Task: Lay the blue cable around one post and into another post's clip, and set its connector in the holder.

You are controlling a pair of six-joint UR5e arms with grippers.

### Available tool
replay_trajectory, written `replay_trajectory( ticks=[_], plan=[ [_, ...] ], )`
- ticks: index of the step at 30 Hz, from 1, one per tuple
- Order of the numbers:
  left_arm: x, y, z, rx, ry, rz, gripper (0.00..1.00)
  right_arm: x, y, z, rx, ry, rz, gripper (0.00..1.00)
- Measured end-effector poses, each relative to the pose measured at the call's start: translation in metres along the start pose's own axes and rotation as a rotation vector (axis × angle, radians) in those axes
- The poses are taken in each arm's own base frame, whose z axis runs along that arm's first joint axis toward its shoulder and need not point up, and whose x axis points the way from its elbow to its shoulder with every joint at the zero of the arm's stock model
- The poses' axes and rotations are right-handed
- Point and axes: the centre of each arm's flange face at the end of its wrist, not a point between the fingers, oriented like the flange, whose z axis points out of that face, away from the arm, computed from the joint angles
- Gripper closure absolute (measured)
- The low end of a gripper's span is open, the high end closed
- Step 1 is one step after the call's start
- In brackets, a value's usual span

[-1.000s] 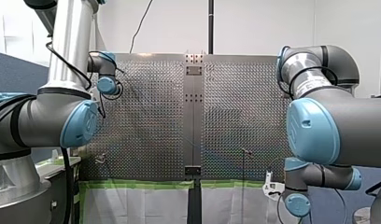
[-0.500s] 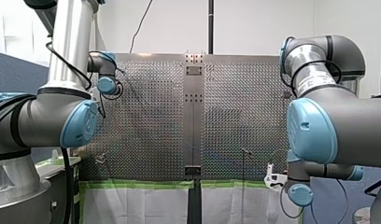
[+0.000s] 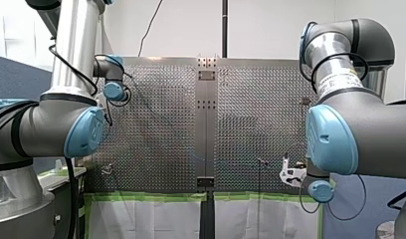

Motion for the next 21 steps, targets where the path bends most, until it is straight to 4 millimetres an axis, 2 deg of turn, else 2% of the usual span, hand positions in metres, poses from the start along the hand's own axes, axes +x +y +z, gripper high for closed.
replay_trajectory(
  ticks=[13,21],
  plan=[
    [0.0003,-0.0001,-0.0001,0.001,0.001,0.005,0.00,0.0020,-0.0014,0.0013,0.017,-0.004,0.004,1.00],
    [0.0002,0.0002,0.0001,0.000,0.001,0.007,0.00,0.0036,-0.0019,0.0086,0.038,0.000,0.007,1.00]
  ],
)
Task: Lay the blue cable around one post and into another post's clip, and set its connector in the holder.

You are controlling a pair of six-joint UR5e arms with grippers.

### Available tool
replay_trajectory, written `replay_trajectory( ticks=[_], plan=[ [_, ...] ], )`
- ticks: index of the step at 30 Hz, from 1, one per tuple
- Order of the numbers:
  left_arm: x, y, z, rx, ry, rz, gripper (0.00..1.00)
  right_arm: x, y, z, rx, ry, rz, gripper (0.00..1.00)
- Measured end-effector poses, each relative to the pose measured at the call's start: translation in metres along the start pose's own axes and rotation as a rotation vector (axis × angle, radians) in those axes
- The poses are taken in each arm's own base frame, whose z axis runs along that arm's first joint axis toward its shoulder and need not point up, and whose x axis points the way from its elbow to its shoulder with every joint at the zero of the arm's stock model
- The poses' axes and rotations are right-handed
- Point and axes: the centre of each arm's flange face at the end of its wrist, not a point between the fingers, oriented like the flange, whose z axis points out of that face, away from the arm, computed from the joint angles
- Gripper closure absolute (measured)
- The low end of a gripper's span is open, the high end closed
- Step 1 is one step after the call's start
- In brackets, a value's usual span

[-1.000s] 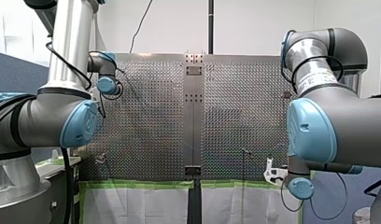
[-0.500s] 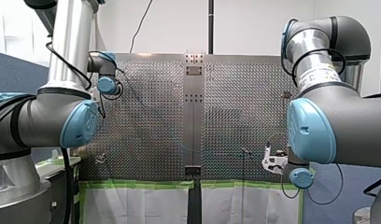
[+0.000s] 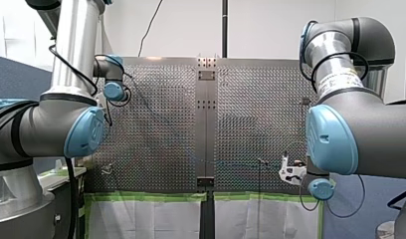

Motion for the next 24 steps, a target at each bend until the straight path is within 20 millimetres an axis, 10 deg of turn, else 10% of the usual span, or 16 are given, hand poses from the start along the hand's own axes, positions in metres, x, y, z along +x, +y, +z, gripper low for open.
replay_trajectory(
  ticks=[24],
  plan=[
    [0.0057,-0.0086,-0.0045,0.008,0.020,-0.041,0.00,-0.0045,0.0089,0.0057,0.046,-0.061,0.024,1.00]
  ],
)
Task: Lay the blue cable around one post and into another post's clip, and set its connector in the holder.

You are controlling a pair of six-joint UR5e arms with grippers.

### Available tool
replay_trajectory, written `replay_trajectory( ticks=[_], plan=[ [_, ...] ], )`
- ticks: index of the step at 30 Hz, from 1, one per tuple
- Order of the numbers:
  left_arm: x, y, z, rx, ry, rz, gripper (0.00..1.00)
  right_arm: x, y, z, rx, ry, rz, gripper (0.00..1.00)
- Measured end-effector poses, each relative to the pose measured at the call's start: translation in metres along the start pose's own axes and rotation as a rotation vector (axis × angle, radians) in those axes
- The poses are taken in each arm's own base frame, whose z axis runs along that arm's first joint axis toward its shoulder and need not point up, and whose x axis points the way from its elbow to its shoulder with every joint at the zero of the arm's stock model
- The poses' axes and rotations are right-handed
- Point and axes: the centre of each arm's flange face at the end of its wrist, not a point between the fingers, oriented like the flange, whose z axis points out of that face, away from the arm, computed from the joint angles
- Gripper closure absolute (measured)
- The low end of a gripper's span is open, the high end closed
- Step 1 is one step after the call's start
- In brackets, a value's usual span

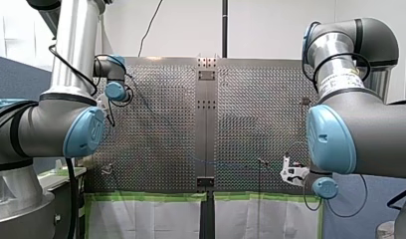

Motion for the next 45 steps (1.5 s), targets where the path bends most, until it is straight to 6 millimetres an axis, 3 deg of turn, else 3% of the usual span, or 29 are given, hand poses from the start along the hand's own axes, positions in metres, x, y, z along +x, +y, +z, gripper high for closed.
replay_trajectory(
  ticks=[12,24,35,39,45],
  plan=[
    [0.001,0.009,-0.014,-0.098,0.024,-0.022,0.00,0.000,0.001,-0.001,-0.006,-0.006,0.003,1.00],
    [-0.017,0.029,-0.056,-0.174,0.016,0.020,0.00,-0.001,-0.002,-0.001,-0.002,-0.010,0.005,1.00],
    [-0.024,0.048,-0.109,-0.290,0.082,0.133,0.00,-0.001,-0.003,0.000,0.004,-0.013,0.006,1.00],
    [-0.029,0.045,-0.120,-0.283,0.103,0.165,0.00,-0.001,-0.003,0.001,0.006,-0.015,0.006,1.00],
    [-0.054,0.026,-0.125,-0.227,0.099,0.174,0.00,-0.001,-0.004,0.001,0.007,-0.016,0.006,1.00]
  ],
)
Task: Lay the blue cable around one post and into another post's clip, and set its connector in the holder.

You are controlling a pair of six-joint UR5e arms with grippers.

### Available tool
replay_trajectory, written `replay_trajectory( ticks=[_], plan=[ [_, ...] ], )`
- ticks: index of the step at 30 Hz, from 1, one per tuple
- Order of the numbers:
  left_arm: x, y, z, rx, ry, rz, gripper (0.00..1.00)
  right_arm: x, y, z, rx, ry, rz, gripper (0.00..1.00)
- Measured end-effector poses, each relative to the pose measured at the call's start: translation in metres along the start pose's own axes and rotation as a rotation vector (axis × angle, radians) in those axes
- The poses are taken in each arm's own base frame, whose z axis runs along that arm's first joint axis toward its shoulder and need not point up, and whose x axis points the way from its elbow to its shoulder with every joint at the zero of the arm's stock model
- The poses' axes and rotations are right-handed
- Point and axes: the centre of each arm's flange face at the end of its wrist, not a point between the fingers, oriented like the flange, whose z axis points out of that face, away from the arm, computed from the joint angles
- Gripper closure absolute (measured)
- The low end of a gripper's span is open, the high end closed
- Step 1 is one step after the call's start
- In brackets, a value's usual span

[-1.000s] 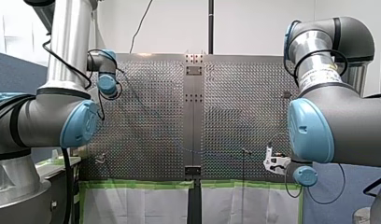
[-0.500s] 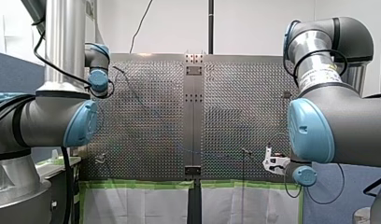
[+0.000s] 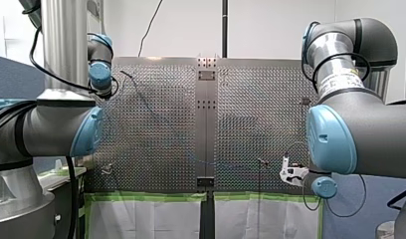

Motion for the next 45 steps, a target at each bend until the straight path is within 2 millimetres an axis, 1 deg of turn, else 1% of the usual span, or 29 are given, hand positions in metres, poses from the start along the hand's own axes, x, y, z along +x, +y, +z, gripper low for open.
replay_trajectory(
  ticks=[6,10,16,23,25,27,32,37,45],
  plan=[
    [-0.040,-0.017,-0.012,0.054,-0.039,0.024,0.00,0.000,0.000,0.000,0.001,-0.001,0.001,1.00],
    [-0.071,-0.027,-0.024,0.065,-0.081,0.056,0.00,0.000,0.000,0.000,0.001,-0.001,0.001,1.00],
    [-0.111,-0.037,-0.044,0.050,-0.144,0.101,0.00,0.000,0.000,0.000,0.001,-0.001,0.001,1.00],
    [-0.148,-0.049,-0.067,0.064,-0.191,0.153,0.00,0.000,0.000,0.000,0.001,0.002,0.000,1.00],
    [-0.151,-0.054,-0.067,0.081,-0.178,0.176,0.00,0.000,0.000,0.000,0.002,0.003,0.000,1.00],
    [-0.148,-0.057,-0.065,0.095,-0.157,0.196,0.00,0.000,0.000,0.000,0.001,0.003,0.000,1.00],
    [-0.132,-0.063,-0.059,0.130,-0.077,0.254,0.00,0.000,0.000,0.000,0.001,0.002,0.000,1.00],
    [-0.128,-0.063,-0.066,0.120,-0.039,0.297,0.00,0.000,0.000,0.000,0.001,0.001,0.000,1.00],
    [-0.118,-0.061,-0.072,0.107,0.041,0.318,0.00,0.000,0.000,0.000,0.001,0.000,0.001,1.00]
  ],
)
